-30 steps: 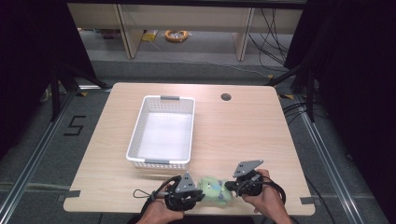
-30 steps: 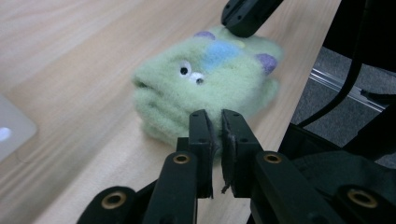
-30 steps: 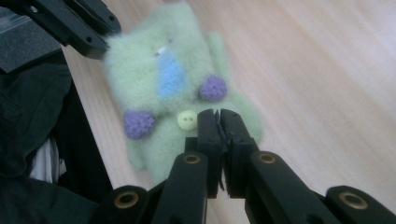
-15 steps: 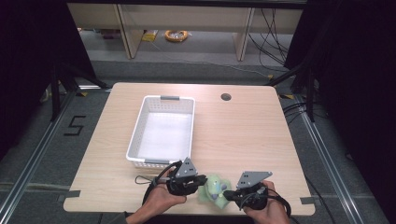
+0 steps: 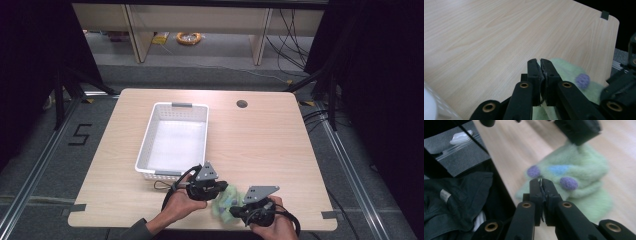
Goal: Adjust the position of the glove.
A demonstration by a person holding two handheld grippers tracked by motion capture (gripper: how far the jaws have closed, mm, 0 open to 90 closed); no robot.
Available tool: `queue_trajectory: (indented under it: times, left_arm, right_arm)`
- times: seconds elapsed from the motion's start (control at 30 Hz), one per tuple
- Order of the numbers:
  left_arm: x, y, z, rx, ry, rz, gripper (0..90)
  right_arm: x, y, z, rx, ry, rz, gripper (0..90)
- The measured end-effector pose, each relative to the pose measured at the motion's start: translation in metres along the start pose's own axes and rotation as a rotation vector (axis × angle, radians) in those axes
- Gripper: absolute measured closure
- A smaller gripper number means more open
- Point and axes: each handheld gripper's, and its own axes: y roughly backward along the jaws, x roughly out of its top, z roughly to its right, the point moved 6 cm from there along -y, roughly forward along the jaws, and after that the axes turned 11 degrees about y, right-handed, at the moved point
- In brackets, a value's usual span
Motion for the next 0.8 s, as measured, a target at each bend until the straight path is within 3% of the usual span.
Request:
queue_trajectory:
  times: [0.07,0.1,0.3,0.33,0.4,0.43,0.47,0.5,0.63,0.8]
  left_arm:
    - [-0.002,0.0,-0.003,0.009,0.005,-0.002,82.3]
    - [-0.002,0.004,-0.004,-0.007,0.019,-0.008,79.6]
    - [-0.003,0.019,-0.002,-0.005,0.058,0.024,55.1]
    - [-0.005,0.028,-0.002,0.024,0.065,0.028,50.9]
    - [-0.008,0.036,0.0,0.022,0.048,0.03,48.3]
    - [-0.012,0.038,0.003,0.037,0.063,0.043,46.8]
    - [-0.016,0.042,0.005,0.034,0.045,0.026,46.2]
    - [-0.019,0.044,0.008,0.026,0.038,0.027,45.9]
    - [-0.037,0.046,0.02,0.014,0.043,-0.003,45.0]
    - [-0.054,0.038,0.032,0.006,0.031,-0.064,42.6]
  right_arm:
    - [0.0,-0.001,0.0,0.011,-0.023,-0.008,82.3]
    - [0.0,0.002,0.002,-0.001,-0.039,-0.003,79.7]
    - [0.007,0.018,0.013,-0.033,-0.009,0.026,71.4]
    - [0.014,0.023,0.026,-0.081,0.019,0.035,70.5]
    - [0.018,0.025,0.038,-0.079,0.022,0.012,68.6]
    - [0.02,0.022,0.044,-0.08,0.022,0.007,68.5]
    - [0.023,0.018,0.05,-0.077,0.017,0.01,67.7]
    - [0.024,0.015,0.055,-0.064,0.025,-0.022,66.2]
    - [0.029,-0.004,0.07,-0.022,0.01,-0.058,63.6]
    - [0.035,-0.024,0.074,0.027,0.051,-0.081,59.9]
